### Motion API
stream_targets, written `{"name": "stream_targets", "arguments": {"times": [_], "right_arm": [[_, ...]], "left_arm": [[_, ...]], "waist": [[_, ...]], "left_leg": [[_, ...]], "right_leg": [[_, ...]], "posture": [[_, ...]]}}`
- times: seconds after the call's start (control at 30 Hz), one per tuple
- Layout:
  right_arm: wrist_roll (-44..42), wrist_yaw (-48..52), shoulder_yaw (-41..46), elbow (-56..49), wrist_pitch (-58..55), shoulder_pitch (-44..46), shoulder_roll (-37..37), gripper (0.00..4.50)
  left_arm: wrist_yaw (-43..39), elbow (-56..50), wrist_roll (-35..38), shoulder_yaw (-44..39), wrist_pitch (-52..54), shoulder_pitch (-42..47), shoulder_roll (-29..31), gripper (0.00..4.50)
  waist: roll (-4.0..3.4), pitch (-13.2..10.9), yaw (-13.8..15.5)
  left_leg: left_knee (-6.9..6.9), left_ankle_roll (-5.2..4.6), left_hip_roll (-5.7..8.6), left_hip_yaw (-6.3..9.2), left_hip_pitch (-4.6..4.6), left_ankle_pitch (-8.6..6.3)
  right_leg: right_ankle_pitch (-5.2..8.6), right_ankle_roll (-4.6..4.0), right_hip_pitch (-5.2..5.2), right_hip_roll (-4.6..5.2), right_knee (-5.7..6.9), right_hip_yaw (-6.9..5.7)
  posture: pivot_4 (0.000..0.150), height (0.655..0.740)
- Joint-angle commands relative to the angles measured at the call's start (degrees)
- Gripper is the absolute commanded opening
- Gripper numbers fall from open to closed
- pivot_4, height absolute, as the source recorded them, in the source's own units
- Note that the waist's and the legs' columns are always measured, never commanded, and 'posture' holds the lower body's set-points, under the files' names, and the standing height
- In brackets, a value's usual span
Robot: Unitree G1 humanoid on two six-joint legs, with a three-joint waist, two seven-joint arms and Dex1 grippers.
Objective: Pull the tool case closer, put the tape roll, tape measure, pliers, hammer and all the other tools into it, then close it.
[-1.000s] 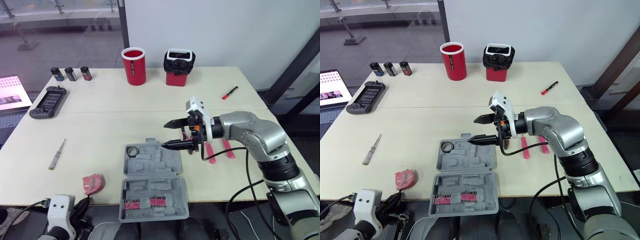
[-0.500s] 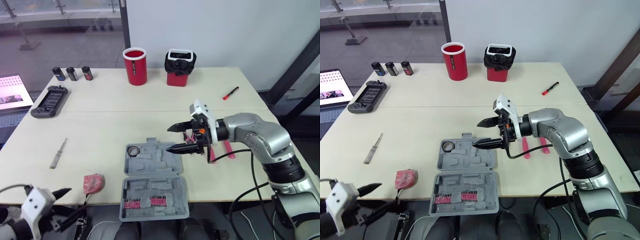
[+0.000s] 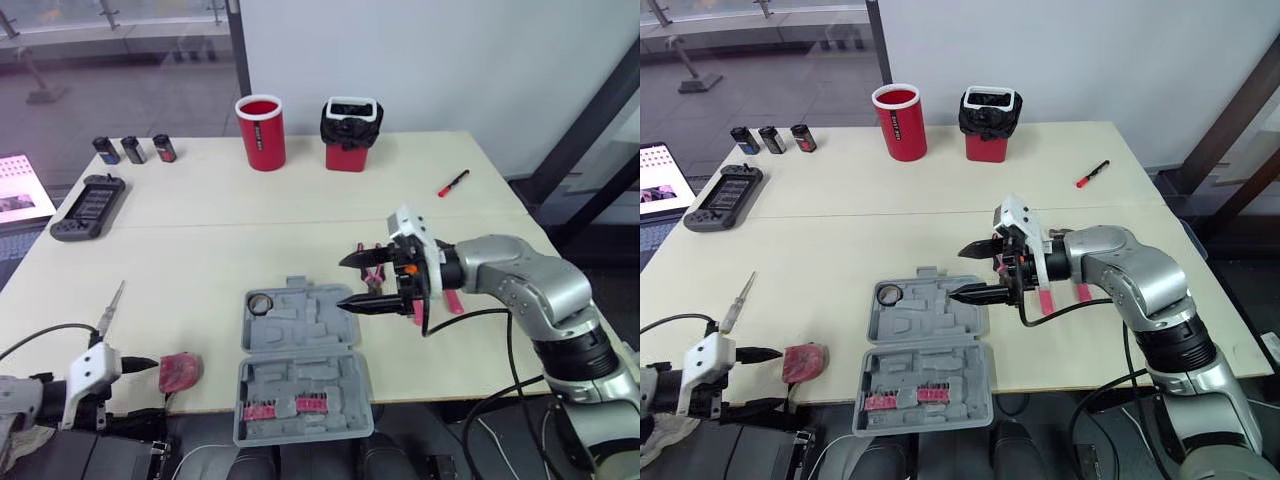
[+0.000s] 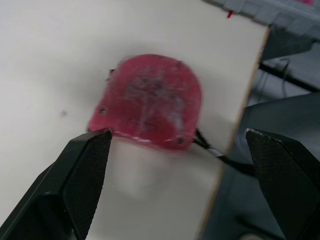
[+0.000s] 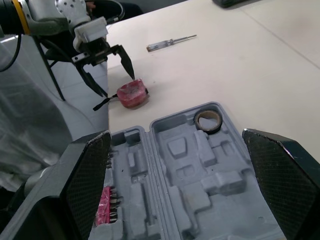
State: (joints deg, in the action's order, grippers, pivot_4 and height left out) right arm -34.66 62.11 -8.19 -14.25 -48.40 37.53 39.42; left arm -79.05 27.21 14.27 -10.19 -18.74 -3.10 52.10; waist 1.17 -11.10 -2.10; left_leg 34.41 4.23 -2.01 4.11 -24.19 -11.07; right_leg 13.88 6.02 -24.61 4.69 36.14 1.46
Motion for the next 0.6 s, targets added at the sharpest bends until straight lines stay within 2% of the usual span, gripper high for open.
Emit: {"name": "stream_targets", "arguments": {"times": [0.03,0.27,0.6], "right_arm": [[-0.31,-0.73,2.13,-1.82,0.64,0.31,0.79,4.5],[-0.4,-1.16,2.02,-2.01,0.63,0.23,1.02,4.5],[0.36,-1.2,1.32,-1.14,1.01,1.27,0.76,4.5]], "left_arm": [[-1.58,5.79,-2.59,2.7,-5.22,4.26,-0.55,4.45],[-1.99,13.28,-4.57,6.33,-10.43,11.36,-2.23,4.45],[-1.39,18.83,-7.64,8.81,-17.12,16.19,-1.36,4.45]], "waist": [[-0.02,0.01,-0.03],[-0.02,0.01,-0.02],[-0.02,0.01,-0.11]], "left_leg": [[0.01,0.0,0.0,0.0,0.05,0.0],[-0.01,0.0,-0.01,0.0,0.07,0.0],[0.0,-0.01,-0.02,0.01,0.1,0.01]], "right_leg": [[0.0,-0.01,0.03,0.0,0.01,0.0],[-0.08,0.2,0.08,0.0,0.03,0.01],[-0.05,0.15,0.08,-0.02,0.08,0.01]], "posture": [[0.15,0.74],[0.15,0.74],[0.15,0.74]]}}
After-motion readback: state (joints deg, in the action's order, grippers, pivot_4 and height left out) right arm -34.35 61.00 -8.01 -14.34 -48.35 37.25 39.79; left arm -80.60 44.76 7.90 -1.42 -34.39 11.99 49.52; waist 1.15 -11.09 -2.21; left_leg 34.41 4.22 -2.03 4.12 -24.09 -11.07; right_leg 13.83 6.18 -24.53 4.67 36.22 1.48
